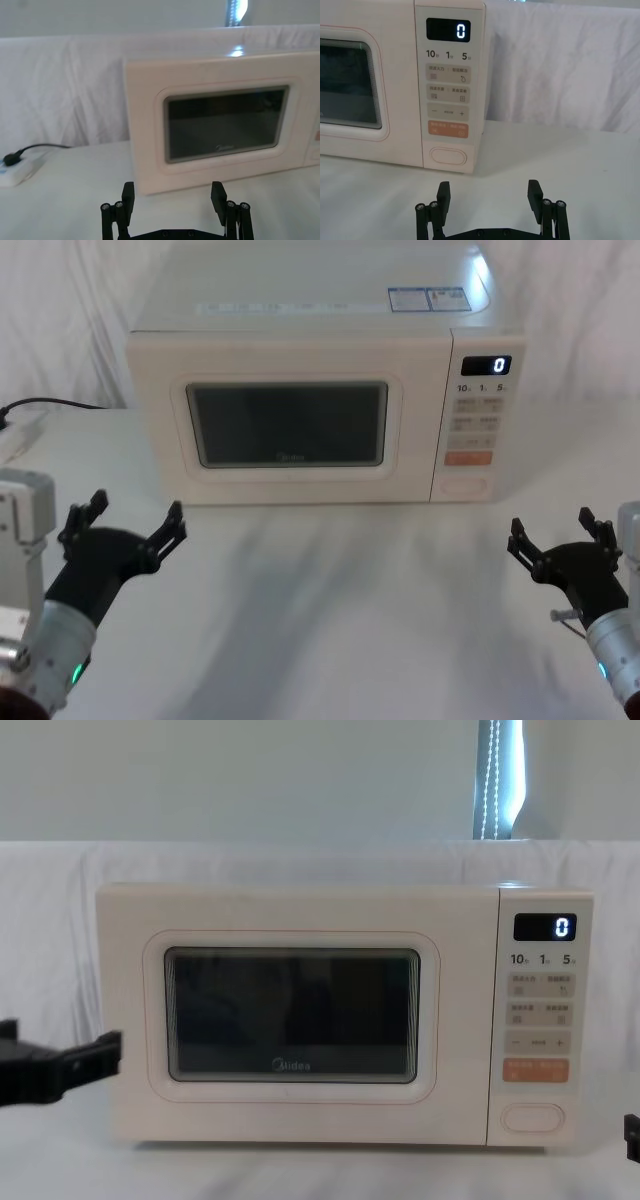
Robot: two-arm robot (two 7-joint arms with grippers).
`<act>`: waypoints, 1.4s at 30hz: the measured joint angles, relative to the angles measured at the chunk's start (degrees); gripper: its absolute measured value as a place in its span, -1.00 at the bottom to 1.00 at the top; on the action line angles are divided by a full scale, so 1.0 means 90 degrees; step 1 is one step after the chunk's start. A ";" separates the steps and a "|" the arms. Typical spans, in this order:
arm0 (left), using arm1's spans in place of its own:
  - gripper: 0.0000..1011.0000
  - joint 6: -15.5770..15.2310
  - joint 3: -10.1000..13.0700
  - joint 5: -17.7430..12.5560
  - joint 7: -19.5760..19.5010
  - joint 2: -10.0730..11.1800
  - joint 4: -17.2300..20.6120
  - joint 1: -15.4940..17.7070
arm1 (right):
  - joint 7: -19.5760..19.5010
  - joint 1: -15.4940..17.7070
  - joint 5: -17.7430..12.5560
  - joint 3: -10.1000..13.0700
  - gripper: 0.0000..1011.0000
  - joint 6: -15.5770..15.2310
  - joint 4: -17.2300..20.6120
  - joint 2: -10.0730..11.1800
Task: Press the button to open the microwave door with one hand; close the microwave door with the other hand.
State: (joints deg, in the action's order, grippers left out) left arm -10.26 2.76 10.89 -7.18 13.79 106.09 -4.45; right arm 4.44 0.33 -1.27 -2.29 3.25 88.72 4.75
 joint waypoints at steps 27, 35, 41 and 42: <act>0.98 0.0292 -0.0348 0.0017 0.0124 -0.0315 -0.0284 -0.0511 | 0.0000 0.0000 0.0000 0.0000 0.98 0.0000 0.0000 0.0000; 0.98 0.0292 -0.0346 0.0017 0.0121 -0.0311 -0.0282 -0.0511 | 0.0000 0.0000 0.0000 0.0000 0.98 0.0000 0.0000 0.0000; 0.98 0.0292 -0.0346 0.0017 0.0119 -0.0309 -0.0279 -0.0511 | 0.0000 0.0000 0.0000 0.0000 0.98 0.0000 0.0000 0.0000; 0.98 0.0292 -0.0346 0.0017 0.0119 -0.0308 -0.0278 -0.0511 | 0.0000 0.0000 0.0000 0.0000 0.98 0.0000 0.0000 0.0000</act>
State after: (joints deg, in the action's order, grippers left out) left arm -7.63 -0.35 11.04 -6.11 11.01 103.59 -9.04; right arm 4.45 0.33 -1.26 -2.29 3.25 88.72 4.75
